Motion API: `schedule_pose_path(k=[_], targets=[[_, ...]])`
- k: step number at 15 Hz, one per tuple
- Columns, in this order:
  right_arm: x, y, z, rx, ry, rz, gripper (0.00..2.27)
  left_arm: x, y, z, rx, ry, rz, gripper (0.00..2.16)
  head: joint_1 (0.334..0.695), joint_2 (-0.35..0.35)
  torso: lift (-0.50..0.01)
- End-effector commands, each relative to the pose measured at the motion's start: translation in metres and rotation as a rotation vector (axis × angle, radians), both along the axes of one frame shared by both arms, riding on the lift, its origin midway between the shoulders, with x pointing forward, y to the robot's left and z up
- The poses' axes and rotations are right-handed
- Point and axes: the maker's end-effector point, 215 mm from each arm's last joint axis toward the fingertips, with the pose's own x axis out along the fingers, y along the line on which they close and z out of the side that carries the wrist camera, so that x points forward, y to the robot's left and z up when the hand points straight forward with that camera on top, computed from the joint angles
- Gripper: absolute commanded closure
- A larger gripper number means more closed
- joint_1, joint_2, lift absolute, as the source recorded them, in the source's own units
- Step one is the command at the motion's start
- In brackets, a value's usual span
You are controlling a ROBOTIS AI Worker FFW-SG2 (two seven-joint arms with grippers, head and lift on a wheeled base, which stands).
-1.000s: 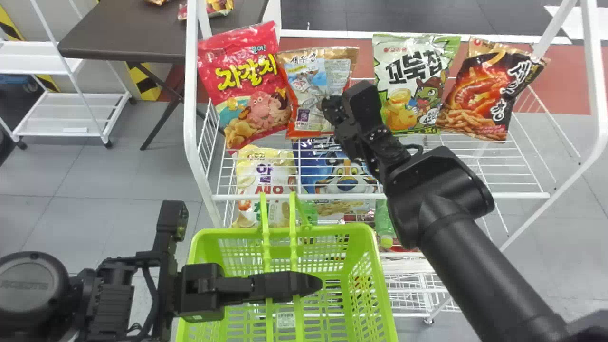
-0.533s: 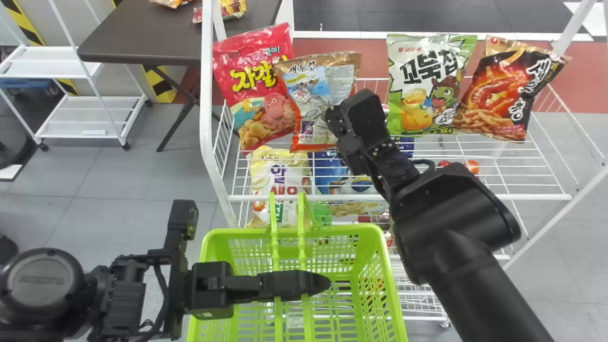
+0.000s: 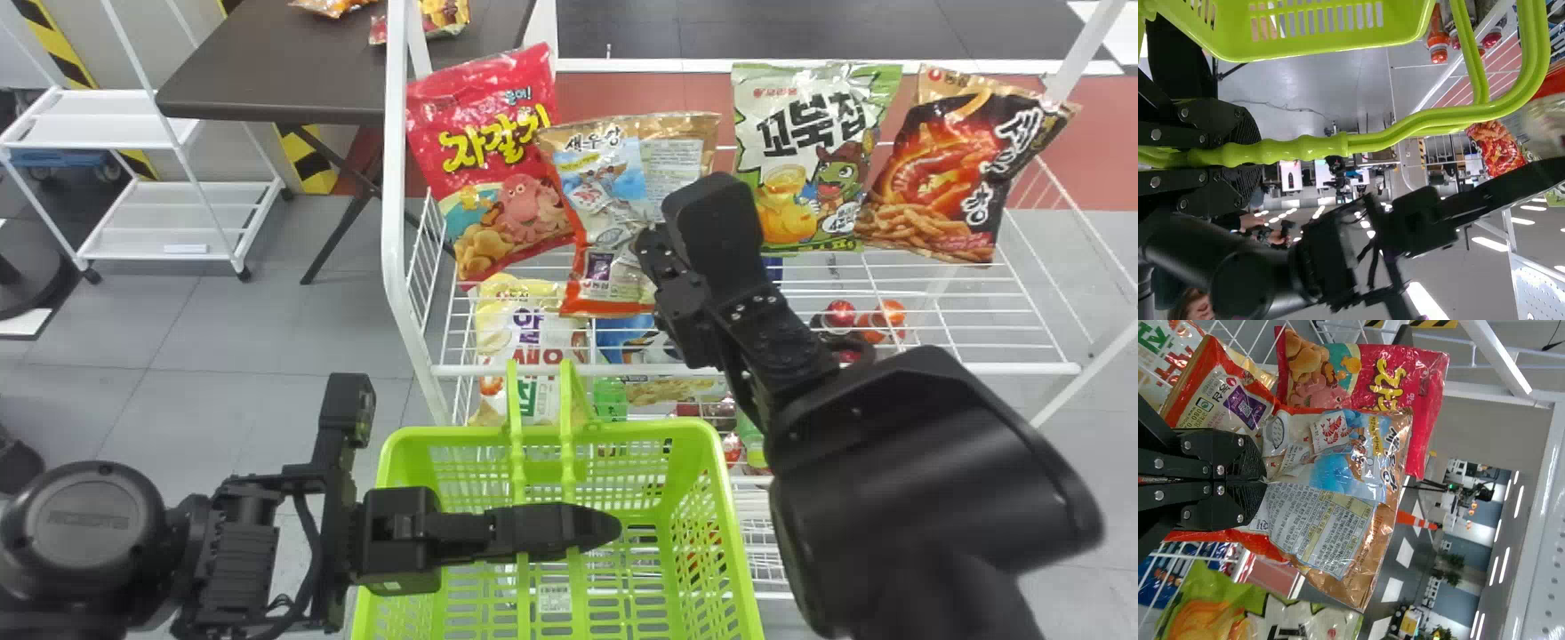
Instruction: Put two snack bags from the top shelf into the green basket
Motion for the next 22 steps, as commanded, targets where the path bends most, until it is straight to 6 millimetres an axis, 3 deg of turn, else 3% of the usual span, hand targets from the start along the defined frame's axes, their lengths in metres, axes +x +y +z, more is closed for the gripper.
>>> schedule_pose_path(k=[1,5,11,14,17,18,19,20,22], targets=[[-0.02,-0.018,0.004,-0.006,0.049,-0.044,2.24,0.001,0.001,0.0,0.0,0.002,0.001,2.14,0.695,0.039,-0.001],[-0.076,-0.023,-0.012,0.035,0.209,-0.055,2.24,0.007,0.008,0.003,-0.004,-0.004,0.019,2.14,0.695,0.016,-0.001],[-0.174,-0.023,-0.068,-0.013,0.53,-0.015,2.24,0.005,0.011,0.002,-0.013,0.006,0.032,2.14,0.695,0.033,-0.001],[-0.202,0.002,-0.09,-0.005,0.591,0.069,2.24,0.004,0.01,0.003,-0.022,0.008,0.032,2.14,0.695,0.035,-0.001],[-0.205,0.043,-0.111,0.041,0.578,0.171,2.23,0.003,0.007,0.005,-0.031,0.009,0.031,2.14,0.695,0.083,-0.001],[-0.208,0.048,-0.12,0.048,0.599,0.178,1.9,0.002,0.007,0.004,-0.031,0.01,0.029,2.14,0.695,0.105,-0.001],[-0.21,0.049,-0.126,0.047,0.618,0.184,1.02,0.001,0.007,0.004,-0.032,0.011,0.03,2.14,0.695,0.123,-0.001],[-0.212,0.047,-0.131,0.045,0.633,0.184,0.0,0.001,0.007,0.003,-0.032,0.014,0.03,2.14,0.695,0.14,-0.001],[-0.198,0.043,-0.124,0.085,0.585,0.174,0.0,0.001,0.007,0.003,-0.032,0.014,0.03,2.14,0.695,0.156,-0.001]])
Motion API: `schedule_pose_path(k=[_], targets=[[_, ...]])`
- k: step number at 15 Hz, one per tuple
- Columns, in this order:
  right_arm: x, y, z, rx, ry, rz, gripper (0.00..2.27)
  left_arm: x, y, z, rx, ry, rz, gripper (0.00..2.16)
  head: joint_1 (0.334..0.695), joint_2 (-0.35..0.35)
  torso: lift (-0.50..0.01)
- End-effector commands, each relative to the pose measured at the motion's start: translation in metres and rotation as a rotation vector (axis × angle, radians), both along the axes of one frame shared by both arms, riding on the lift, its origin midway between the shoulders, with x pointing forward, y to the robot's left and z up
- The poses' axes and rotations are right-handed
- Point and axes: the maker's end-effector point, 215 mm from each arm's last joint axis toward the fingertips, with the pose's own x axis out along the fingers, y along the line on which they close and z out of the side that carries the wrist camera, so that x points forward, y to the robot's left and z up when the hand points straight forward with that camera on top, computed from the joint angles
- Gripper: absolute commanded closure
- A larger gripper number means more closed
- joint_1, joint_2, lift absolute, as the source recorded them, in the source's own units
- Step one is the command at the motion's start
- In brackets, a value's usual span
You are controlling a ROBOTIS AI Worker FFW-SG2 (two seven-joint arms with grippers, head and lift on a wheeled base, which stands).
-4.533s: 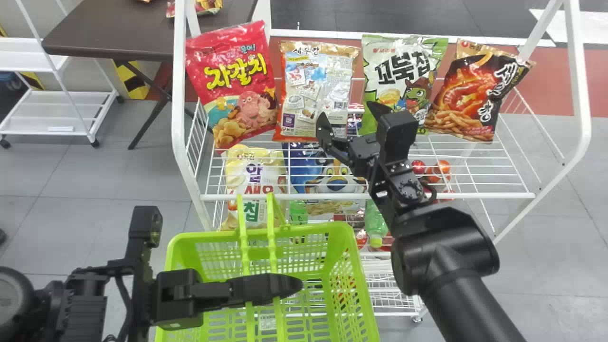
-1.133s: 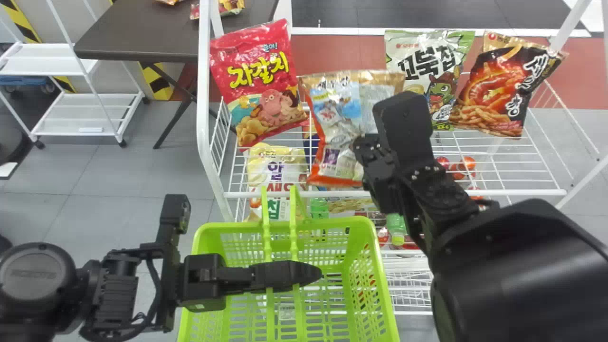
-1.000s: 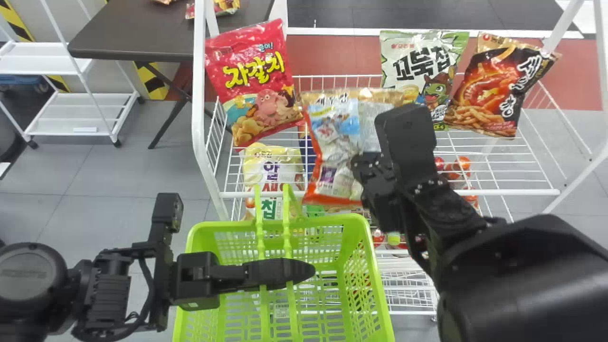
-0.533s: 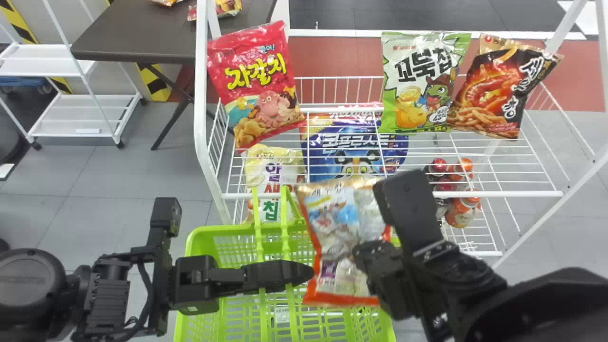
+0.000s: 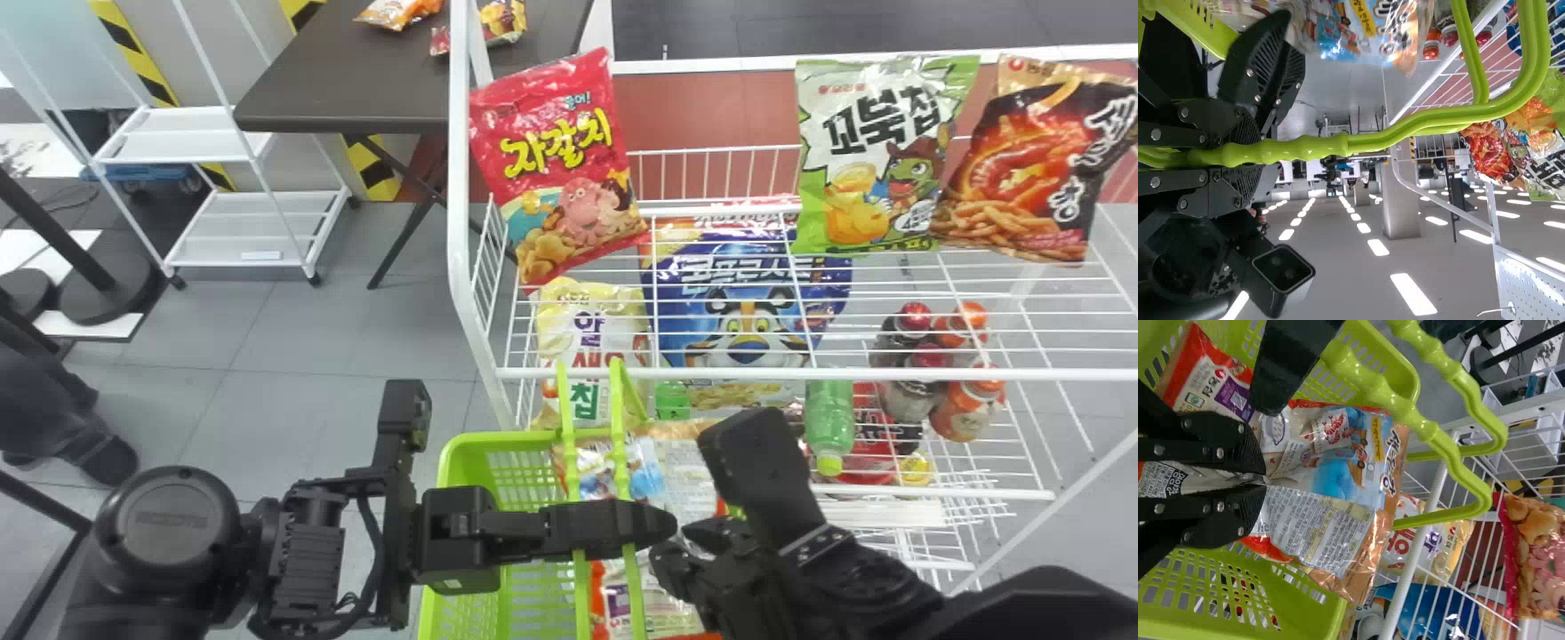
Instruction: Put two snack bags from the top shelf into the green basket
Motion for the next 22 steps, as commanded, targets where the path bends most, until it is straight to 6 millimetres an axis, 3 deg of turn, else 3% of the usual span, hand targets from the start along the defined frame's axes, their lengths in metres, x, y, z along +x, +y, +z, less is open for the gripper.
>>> schedule_pose_path(k=[1,3,5,8,9,15,18,22], targets=[[0.026,-0.001,0.023,0.113,-0.091,-0.029,0.06,-0.001,0.0,0.0,-0.002,0.005,-0.003,2.14,0.695,0.152,-0.001],[0.068,-0.022,0.059,0.197,-0.232,-0.105,0.07,-0.002,0.0,0.0,-0.006,0.007,-0.003,2.14,0.695,0.148,-0.001],[0.11,-0.068,0.082,0.204,-0.339,-0.204,0.07,-0.003,0.0,-0.001,-0.008,0.01,-0.002,2.14,0.695,0.116,-0.001],[0.165,-0.146,0.096,0.191,-0.437,-0.351,0.08,-0.004,0.0,-0.001,-0.008,0.01,-0.003,2.14,0.695,0.034,-0.001],[0.18,-0.169,0.102,0.205,-0.471,-0.404,0.08,-0.004,0.0,-0.001,-0.008,0.01,-0.003,2.14,0.695,-0.038,-0.001],[0.26,-0.279,0.108,0.2,-0.57,-0.578,0.08,-0.004,0.003,-0.005,0.009,0.013,-0.003,2.14,0.695,-0.196,-0.001],[0.3,-0.305,0.106,0.194,-0.6,-0.603,0.08,-0.005,0.003,-0.005,0.008,0.014,-0.002,2.14,0.695,-0.249,-0.001],[0.337,-0.34,0.097,0.161,-0.588,-0.64,0.07,-0.004,0.008,-0.005,0.007,0.016,0.011,2.14,0.695,-0.275,-0.001]])
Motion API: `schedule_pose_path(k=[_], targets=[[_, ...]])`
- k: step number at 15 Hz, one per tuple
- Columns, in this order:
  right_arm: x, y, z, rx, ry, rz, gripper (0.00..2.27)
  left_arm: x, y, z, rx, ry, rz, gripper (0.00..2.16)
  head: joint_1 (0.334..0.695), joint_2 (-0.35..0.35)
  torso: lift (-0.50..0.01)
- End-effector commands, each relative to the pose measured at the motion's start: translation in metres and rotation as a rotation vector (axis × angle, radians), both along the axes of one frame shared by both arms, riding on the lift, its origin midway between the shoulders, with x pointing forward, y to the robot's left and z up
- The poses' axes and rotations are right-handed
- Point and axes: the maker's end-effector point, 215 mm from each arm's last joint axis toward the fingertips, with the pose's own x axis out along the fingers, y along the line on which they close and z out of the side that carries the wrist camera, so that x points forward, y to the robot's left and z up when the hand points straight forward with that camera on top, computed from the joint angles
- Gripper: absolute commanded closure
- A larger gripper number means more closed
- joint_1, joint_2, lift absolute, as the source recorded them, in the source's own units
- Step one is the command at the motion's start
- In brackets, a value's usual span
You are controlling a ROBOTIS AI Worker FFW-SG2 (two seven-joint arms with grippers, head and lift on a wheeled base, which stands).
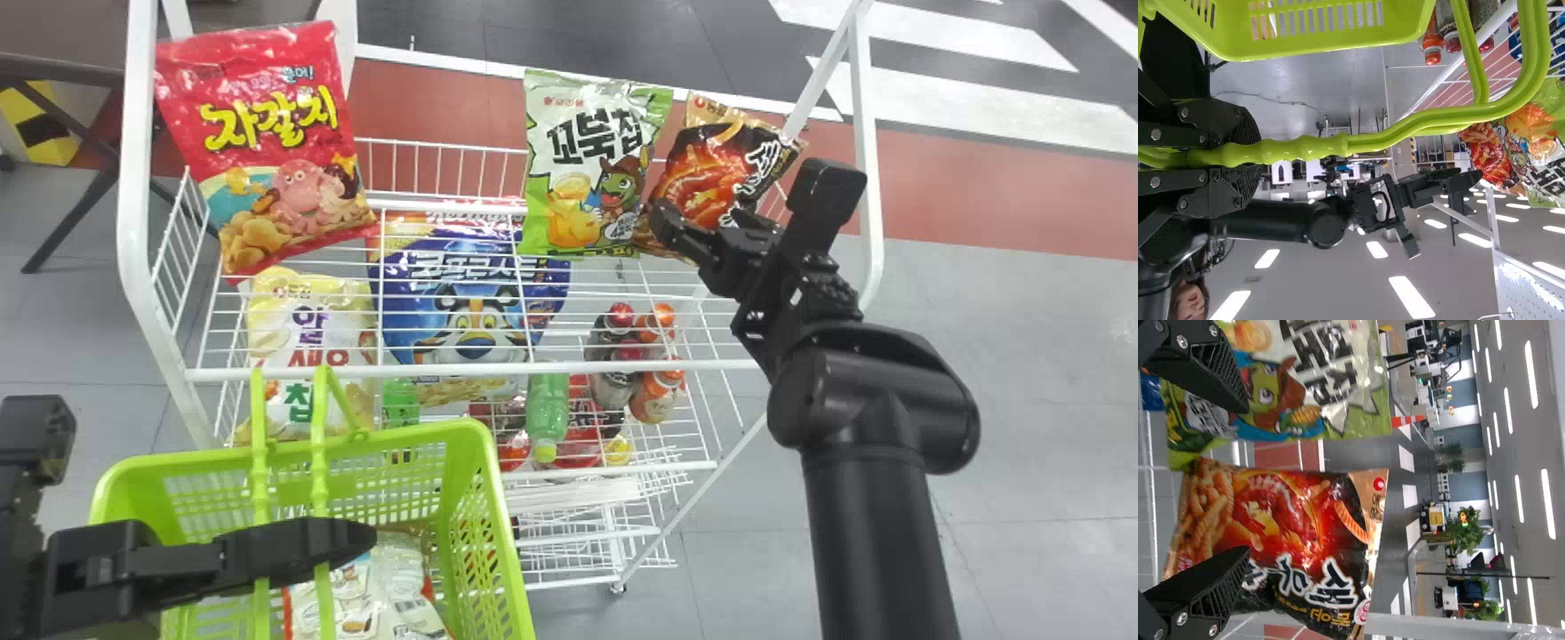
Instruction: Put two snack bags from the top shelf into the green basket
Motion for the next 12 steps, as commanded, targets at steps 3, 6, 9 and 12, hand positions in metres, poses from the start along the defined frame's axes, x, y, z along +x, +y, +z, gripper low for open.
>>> schedule_pose_path(k=[3,6,9,12], targets=[[0.032,-0.027,-0.014,-0.033,0.036,-0.03,0.06,0.0,0.003,0.0,0.001,0.003,0.005,2.14,0.695,-0.286,-0.001],[0.043,-0.044,-0.028,-0.082,0.071,-0.044,0.07,0.006,0.0,0.002,0.002,-0.005,-0.007,2.14,0.695,-0.298,-0.001],[0.046,-0.057,-0.039,-0.111,0.111,-0.047,0.67,0.01,-0.002,0.004,-0.008,-0.005,-0.015,2.14,0.695,-0.314,-0.001],[0.045,-0.051,-0.042,-0.115,0.114,-0.04,1.99,0.011,-0.001,0.004,-0.009,-0.005,-0.012,2.14,0.695,-0.323,-0.001]])
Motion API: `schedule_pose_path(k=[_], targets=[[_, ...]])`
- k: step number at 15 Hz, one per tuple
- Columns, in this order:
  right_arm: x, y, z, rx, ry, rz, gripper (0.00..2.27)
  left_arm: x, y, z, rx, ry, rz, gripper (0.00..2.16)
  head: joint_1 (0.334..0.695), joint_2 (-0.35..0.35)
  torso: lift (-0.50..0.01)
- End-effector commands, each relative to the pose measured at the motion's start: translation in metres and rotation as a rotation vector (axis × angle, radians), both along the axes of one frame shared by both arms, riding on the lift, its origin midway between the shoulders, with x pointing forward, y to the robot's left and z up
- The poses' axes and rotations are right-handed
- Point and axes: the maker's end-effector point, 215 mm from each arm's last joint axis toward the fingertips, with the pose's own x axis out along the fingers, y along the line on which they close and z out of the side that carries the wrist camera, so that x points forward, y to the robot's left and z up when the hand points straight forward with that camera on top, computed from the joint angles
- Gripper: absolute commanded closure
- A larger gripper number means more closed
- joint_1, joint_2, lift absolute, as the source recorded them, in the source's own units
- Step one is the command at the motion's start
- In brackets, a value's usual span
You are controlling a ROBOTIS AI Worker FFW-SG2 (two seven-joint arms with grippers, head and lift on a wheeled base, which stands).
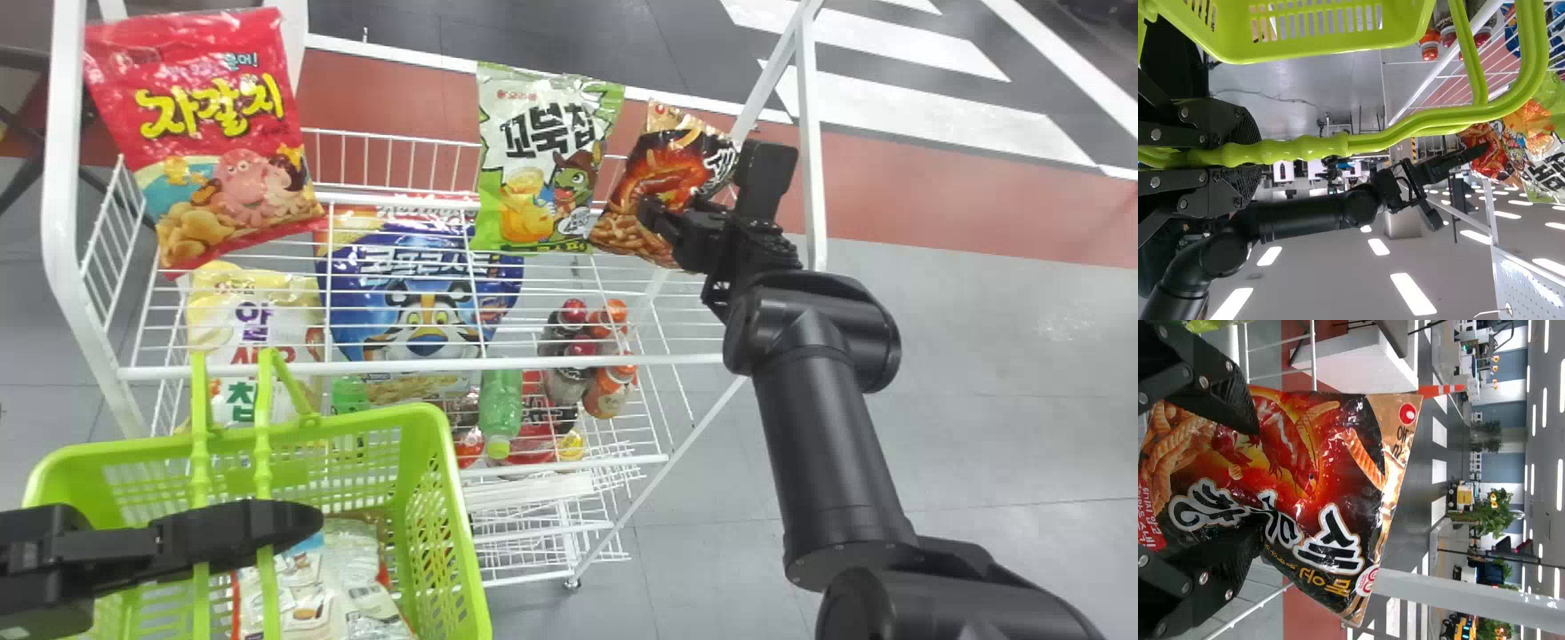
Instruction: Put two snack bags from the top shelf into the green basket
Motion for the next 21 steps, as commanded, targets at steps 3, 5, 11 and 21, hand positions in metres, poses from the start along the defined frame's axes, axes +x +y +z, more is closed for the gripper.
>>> schedule_pose_path(k=[3,5,11,21], targets=[[-0.014,-0.006,-0.007,-0.016,-0.003,-0.015,2.24,-0.002,0.0,-0.001,0.001,0.005,-0.004,2.14,0.695,-0.32,-0.001],[-0.026,-0.012,0.003,-0.037,-0.002,-0.042,2.24,-0.002,0.0,-0.001,0.001,0.005,-0.004,2.14,0.695,-0.328,-0.001],[-0.052,-0.001,0.038,-0.119,-0.004,-0.072,2.24,-0.003,-0.001,-0.001,0.003,0.006,-0.007,2.14,0.695,-0.346,-0.001],[-0.126,0.079,0.028,-0.019,0.241,0.023,2.24,-0.002,0.002,0.0,0.0,0.005,-0.004,2.14,0.695,-0.308,-0.001]])
